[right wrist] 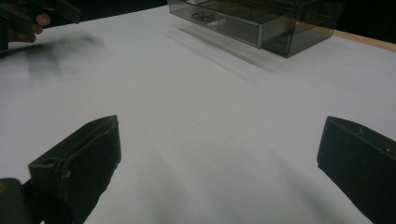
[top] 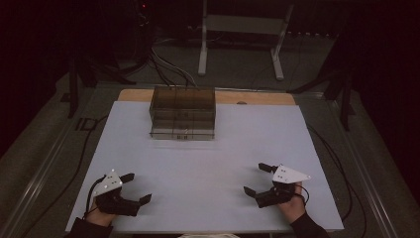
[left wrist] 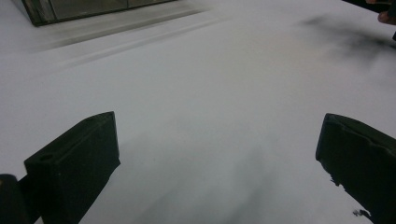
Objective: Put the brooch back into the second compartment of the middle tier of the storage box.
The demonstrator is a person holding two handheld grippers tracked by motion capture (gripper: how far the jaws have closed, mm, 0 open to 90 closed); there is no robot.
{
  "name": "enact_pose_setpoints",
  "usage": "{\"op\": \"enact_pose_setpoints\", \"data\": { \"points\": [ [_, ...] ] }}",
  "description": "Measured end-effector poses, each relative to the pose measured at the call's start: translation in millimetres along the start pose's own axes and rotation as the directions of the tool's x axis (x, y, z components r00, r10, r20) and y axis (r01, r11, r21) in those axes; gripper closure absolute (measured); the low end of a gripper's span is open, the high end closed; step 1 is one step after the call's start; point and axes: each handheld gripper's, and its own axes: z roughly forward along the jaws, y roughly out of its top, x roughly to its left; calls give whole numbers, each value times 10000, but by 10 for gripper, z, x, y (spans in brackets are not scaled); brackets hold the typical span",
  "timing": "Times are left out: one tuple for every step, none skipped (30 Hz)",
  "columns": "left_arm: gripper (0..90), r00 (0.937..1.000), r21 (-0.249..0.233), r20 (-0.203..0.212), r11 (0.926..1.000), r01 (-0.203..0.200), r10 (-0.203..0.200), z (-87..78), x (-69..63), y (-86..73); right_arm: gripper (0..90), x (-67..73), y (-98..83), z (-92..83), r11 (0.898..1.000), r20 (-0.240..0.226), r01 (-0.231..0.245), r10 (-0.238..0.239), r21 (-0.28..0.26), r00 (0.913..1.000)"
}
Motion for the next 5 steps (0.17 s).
{"op": "enact_pose_setpoints", "data": {
  "points": [
    [6, 10000, 7, 24, 10000, 3, -3, 1, 1, 1, 0, 0, 0, -1, 10000, 7, 7, -7, -2, 10000],
    [6, 10000, 9, 31, 10000, -7, 7, 3, 1, 3, 0, 2, 0, -3, 10000, 18, 27, -27, 0, 10000],
    [5, 10000, -16, 38, 10000, -18, 18, 4, -3, 7, 0, 2, -1, -3, 10000, 8, 13, -13, -5, 10000],
    [6, 10000, -31, 42, 10000, -30, 30, 4, -3, 10, 0, -1, -2, 0, 10000, 14, 10, -10, -7, 10000],
    [6, 10000, -31, 34, 10000, -26, 26, 7, -4, 11, 0, -5, -2, 3, 10000, 16, 19, -19, 14, 10000]
  ]
}}
